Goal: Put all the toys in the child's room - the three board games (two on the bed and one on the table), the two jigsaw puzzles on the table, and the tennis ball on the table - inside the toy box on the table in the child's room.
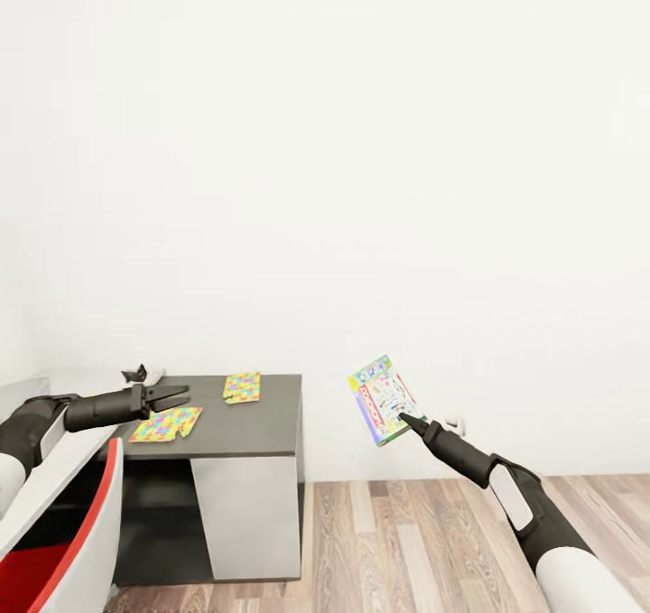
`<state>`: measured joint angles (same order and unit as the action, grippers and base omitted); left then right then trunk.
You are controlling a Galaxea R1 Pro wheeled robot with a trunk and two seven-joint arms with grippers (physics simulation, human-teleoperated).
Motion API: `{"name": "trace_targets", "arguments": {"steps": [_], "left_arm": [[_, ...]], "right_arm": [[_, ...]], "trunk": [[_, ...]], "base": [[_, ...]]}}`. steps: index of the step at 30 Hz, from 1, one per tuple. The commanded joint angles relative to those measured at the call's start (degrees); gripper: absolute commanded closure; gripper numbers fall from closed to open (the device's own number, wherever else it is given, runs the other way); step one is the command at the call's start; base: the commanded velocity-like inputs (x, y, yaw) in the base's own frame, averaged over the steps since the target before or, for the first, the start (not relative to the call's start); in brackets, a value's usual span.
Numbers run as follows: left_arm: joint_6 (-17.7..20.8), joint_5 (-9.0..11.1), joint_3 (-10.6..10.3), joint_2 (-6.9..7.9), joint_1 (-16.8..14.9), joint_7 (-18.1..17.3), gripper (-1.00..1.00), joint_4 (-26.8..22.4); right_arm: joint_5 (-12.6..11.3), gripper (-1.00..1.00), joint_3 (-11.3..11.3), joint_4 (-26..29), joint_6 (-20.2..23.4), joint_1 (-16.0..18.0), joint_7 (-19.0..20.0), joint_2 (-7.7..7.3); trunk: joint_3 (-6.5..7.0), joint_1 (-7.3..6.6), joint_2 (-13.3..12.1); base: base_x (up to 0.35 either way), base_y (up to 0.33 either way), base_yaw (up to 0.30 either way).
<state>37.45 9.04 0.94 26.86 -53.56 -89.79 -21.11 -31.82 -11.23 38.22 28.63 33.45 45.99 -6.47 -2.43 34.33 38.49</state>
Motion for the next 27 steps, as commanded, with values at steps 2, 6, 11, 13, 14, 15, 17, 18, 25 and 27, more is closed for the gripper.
{"name": "trace_targets", "arguments": {"steps": [2,6,11,13,14,15,17,18,25,27], "left_arm": [[0.61,-0.1,0.03,-0.3,-0.05,-0.21,-1.0,0.01],[0.61,-0.15,0.03,-0.61,-0.05,-0.21,-1.0,0.01],[0.61,-0.16,0.03,-0.69,-0.05,-0.21,-1.0,0.01],[0.61,-0.16,0.03,-0.88,-0.05,-0.21,-1.0,0.01],[0.61,-0.16,0.03,-1.02,-0.05,-0.21,-1.0,0.01],[0.61,-0.16,0.03,-1.08,-0.05,-0.21,-1.0,0.01],[0.61,-0.16,0.03,-1.2,-0.05,-0.21,-1.0,0.01],[0.61,-0.16,0.03,-1.23,-0.05,-0.21,-1.0,0.01],[0.69,-0.16,0.03,-1.28,-0.05,-0.21,-1.0,0.01],[0.74,-0.19,0.03,-1.28,-0.05,-0.21,-1.0,0.01]], "right_arm": [[-0.44,1.0,-0.08,0.02,0.46,0.04,0.06,0.03],[-0.44,1.0,0.04,0.02,0.46,0.05,0.06,0.05],[-0.44,1.0,1.06,0.02,0.46,0.06,0.03,0.05],[-0.44,1.0,1.4,0.02,0.46,0.09,-0.03,0.05],[-0.44,1.0,1.51,0.02,0.46,0.07,-0.06,0.05],[-0.44,1.0,1.54,0.02,0.46,0.07,-0.07,0.05],[-0.44,1.0,1.6,0.02,0.46,0.05,-0.1,0.05],[-0.44,1.0,1.62,0.02,0.46,0.06,-0.1,0.02],[-0.44,1.0,1.71,0.05,0.46,0.05,-0.11,0.02],[-0.44,1.0,1.69,0.06,0.46,0.06,-0.11,-0.02]], "trunk": [[0.39,-0.42,-0.73],[1.36,-1.3,-2.33],[2.57,-2.4,-4.34],[3.05,-2.84,-5.14],[3.3,-3.06,-5.54],[3.54,-3.28,-5.94],[4.02,-3.72,-6.75],[4.27,-3.94,-7.15],[5.96,-5.48,-9.95],[6.45,-5.92,-10.76]], "base": [[0.0,0.0,0.231],[0.0,0.0,0.231],[0.0,0.0,0.231],[0.0,0.0,0.231],[0.0,0.0,0.231],[0.0,0.0,0.231],[0.0,0.0,0.231],[0.0,0.0,0.231],[0.0,0.0,0.231],[0.0,0.0,0.231]]}}
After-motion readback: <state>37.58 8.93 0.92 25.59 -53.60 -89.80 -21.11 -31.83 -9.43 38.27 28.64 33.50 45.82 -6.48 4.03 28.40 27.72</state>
